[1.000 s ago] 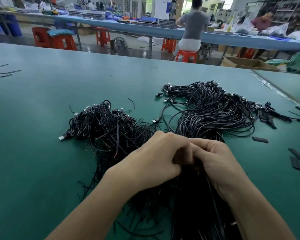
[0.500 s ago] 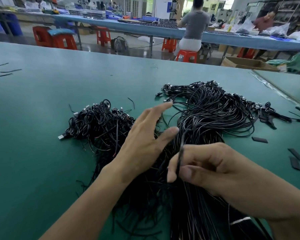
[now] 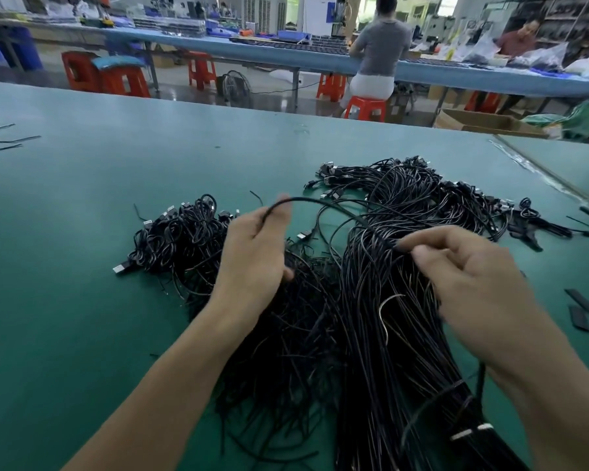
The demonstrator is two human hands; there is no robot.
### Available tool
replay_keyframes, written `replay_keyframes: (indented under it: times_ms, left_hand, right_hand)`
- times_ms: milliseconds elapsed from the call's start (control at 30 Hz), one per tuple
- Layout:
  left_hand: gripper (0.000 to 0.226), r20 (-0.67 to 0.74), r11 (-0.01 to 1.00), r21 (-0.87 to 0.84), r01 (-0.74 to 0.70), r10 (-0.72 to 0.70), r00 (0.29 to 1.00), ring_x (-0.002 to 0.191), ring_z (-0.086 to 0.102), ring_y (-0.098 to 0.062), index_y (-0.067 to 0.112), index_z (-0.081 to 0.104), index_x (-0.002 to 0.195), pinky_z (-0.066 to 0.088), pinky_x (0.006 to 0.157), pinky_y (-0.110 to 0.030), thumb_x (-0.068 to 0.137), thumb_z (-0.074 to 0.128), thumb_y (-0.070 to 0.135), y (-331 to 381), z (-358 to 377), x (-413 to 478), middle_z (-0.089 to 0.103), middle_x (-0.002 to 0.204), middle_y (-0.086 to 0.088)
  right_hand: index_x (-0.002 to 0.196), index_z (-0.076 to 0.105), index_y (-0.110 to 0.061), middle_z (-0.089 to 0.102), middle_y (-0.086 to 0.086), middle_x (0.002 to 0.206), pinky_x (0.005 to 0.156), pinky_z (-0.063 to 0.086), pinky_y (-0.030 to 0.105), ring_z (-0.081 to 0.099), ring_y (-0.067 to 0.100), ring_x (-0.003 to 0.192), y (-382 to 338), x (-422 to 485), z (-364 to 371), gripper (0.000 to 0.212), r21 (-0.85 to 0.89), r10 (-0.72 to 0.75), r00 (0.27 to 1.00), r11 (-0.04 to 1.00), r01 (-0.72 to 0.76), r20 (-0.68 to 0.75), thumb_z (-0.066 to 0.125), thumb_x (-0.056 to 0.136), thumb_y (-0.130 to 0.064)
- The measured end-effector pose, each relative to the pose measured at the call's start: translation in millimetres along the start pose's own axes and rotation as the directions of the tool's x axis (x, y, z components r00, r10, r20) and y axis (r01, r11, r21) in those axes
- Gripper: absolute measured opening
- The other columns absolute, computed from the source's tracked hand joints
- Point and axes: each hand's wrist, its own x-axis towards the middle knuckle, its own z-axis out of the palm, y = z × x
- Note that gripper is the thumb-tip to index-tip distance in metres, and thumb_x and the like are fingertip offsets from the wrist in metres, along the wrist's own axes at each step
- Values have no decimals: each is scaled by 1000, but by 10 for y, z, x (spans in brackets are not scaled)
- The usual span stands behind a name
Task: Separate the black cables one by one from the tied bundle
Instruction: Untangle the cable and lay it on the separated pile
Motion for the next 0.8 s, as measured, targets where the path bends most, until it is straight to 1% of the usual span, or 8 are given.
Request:
replay_keyframes:
  times_ms: [67,133,233,367,500,567,667,800]
  left_hand:
    - [42,124,993,119,25,-40,991,38,27,-4,7,61,80,32,41,-22,95,59,46,42,7,-27,33,46,13]
    - [50,260,978,210,15,-71,963,39,25,-5,10,56,76,25,38,-14,87,60,58,70,26,-63,31,48,14]
    - [54,431,958,288,1,-131,893,42,22,-11,21,59,61,23,39,-15,92,49,64,95,39,-117,27,49,6]
    - [49,536,954,296,53,-212,817,50,21,-16,23,72,67,18,44,-26,101,46,48,92,40,-135,25,57,0]
    - [44,632,970,91,226,-232,740,46,24,-4,19,74,73,23,42,-14,105,48,36,101,24,-131,27,56,10]
    - [37,686,965,67,252,-228,691,46,24,-4,21,70,70,23,40,-13,98,55,41,120,26,-151,29,57,11]
    - [26,801,962,110,248,-234,551,45,26,-2,25,68,72,22,40,-12,87,64,46,166,48,-218,33,54,15]
    - [37,880,948,162,275,-265,395,42,24,-3,22,71,74,18,39,-16,97,51,42,205,124,-313,36,48,11]
  right_hand:
    - [104,69,-25,61,-13,63,54,40,19,51,3,54,102,53,-71,19,-298,10,988,953,-55,-152,53,99,-17]
    - [129,61,-28,69,3,107,83,45,31,61,20,97,131,36,-105,32,-577,42,990,809,-111,-133,52,99,-22]
    - [148,43,-33,55,-6,142,106,35,34,47,19,131,116,2,-104,57,-595,35,998,804,7,59,61,94,-31]
    - [137,50,-47,66,-28,112,97,43,24,58,-6,109,73,-11,42,47,-186,-73,946,973,137,315,58,91,-42]
    - [91,70,-38,67,-8,73,64,50,28,61,8,68,99,22,88,16,-38,-271,943,958,283,192,55,95,-40]
    - [87,70,-35,68,-5,73,62,49,28,61,13,66,76,31,71,18,38,-315,939,949,313,137,56,92,-44]
    - [83,72,-27,68,-13,71,61,43,11,60,-1,65,27,24,84,17,219,-374,915,916,337,155,60,92,-37]
    - [85,67,-19,61,-24,62,58,39,1,57,-7,59,-7,-11,153,16,391,-421,894,857,335,156,56,92,-28]
